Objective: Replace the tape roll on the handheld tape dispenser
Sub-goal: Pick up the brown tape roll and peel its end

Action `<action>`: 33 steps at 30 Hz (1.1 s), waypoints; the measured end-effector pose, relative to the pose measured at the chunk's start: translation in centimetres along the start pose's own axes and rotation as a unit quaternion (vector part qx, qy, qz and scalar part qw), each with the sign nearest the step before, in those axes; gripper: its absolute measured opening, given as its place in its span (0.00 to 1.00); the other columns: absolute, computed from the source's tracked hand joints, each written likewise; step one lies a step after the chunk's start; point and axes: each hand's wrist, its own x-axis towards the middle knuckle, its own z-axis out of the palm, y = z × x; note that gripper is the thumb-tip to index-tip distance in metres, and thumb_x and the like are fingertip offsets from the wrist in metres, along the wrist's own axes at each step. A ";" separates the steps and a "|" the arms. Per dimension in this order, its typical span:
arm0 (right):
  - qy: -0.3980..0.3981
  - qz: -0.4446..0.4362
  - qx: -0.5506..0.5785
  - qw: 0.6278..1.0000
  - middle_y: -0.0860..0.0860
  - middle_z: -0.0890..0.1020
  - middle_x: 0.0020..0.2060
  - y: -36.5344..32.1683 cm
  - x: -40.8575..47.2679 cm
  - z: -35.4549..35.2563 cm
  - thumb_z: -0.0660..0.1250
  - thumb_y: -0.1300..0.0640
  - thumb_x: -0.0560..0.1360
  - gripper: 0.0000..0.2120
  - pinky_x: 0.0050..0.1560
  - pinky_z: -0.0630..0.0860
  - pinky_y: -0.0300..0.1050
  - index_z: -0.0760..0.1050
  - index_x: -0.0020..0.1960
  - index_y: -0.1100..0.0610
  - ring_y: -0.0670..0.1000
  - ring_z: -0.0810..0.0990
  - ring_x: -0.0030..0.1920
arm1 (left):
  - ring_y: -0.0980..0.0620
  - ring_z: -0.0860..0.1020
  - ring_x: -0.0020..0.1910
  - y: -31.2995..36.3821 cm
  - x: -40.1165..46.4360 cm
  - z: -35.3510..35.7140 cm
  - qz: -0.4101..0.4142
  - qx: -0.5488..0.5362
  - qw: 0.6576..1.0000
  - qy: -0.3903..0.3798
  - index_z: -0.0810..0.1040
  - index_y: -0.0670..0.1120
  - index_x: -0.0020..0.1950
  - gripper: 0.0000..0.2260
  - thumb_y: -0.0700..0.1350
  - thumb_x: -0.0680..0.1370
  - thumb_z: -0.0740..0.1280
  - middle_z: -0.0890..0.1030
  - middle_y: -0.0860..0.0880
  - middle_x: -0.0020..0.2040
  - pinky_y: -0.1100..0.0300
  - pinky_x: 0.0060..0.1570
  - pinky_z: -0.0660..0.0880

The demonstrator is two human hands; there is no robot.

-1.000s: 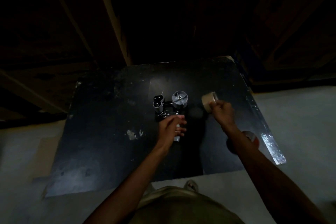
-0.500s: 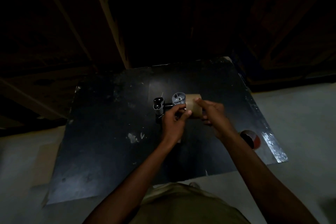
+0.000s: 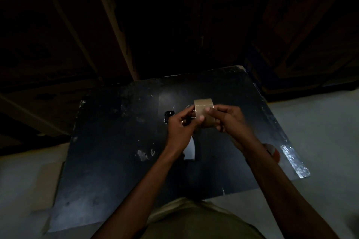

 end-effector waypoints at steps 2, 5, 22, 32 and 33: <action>0.020 0.017 0.029 0.999 0.51 0.75 0.27 -0.2 0.1 0.3 0.70 0.55 0.76 0.06 0.26 0.65 0.36 0.84 0.45 0.56 0.44 0.69 0.24 | 0.54 0.82 0.54 -0.2 0.1 -0.4 0.010 0.017 1.000 -0.024 0.77 0.43 0.65 0.20 0.34 0.74 0.72 0.83 0.48 0.56 0.63 0.48 0.79; 0.036 0.041 0.086 0.995 0.68 0.79 0.38 -0.4 0.2 0.4 0.72 0.53 0.75 0.06 0.40 0.72 0.49 0.86 0.42 0.54 0.56 0.75 0.37 | 0.56 0.83 0.52 -0.4 0.3 -0.9 0.017 0.048 0.998 -0.047 0.77 0.40 0.65 0.22 0.33 0.72 0.74 0.82 0.48 0.54 0.65 0.47 0.79; 0.000 0.025 0.030 0.999 0.52 0.79 0.33 0.1 0.8 0.1 0.71 0.60 0.74 0.04 0.34 0.68 0.35 0.85 0.47 0.59 0.45 0.73 0.31 | 0.52 0.85 0.48 1.0 0.5 -1.4 -0.024 0.007 1.000 0.018 0.82 0.42 0.58 0.15 0.37 0.71 0.76 0.86 0.46 0.49 0.57 0.47 0.82; -0.019 0.020 0.077 0.997 0.67 0.84 0.48 0.2 0.4 0.2 0.70 0.57 0.77 0.06 0.53 0.76 0.55 0.86 0.46 0.56 0.59 0.81 0.47 | 0.50 0.85 0.47 0.8 0.1 -1.0 -0.035 -0.025 0.999 0.016 0.83 0.44 0.56 0.14 0.36 0.72 0.75 0.86 0.45 0.48 0.59 0.43 0.81; -0.037 0.015 0.070 0.997 0.61 0.86 0.46 0.2 0.4 0.1 0.69 0.60 0.77 0.06 0.51 0.78 0.49 0.84 0.48 0.57 0.55 0.83 0.46 | 0.48 0.85 0.48 0.7 0.1 -1.0 -0.040 -0.031 0.998 0.024 0.83 0.42 0.57 0.14 0.38 0.72 0.75 0.86 0.44 0.48 0.56 0.45 0.82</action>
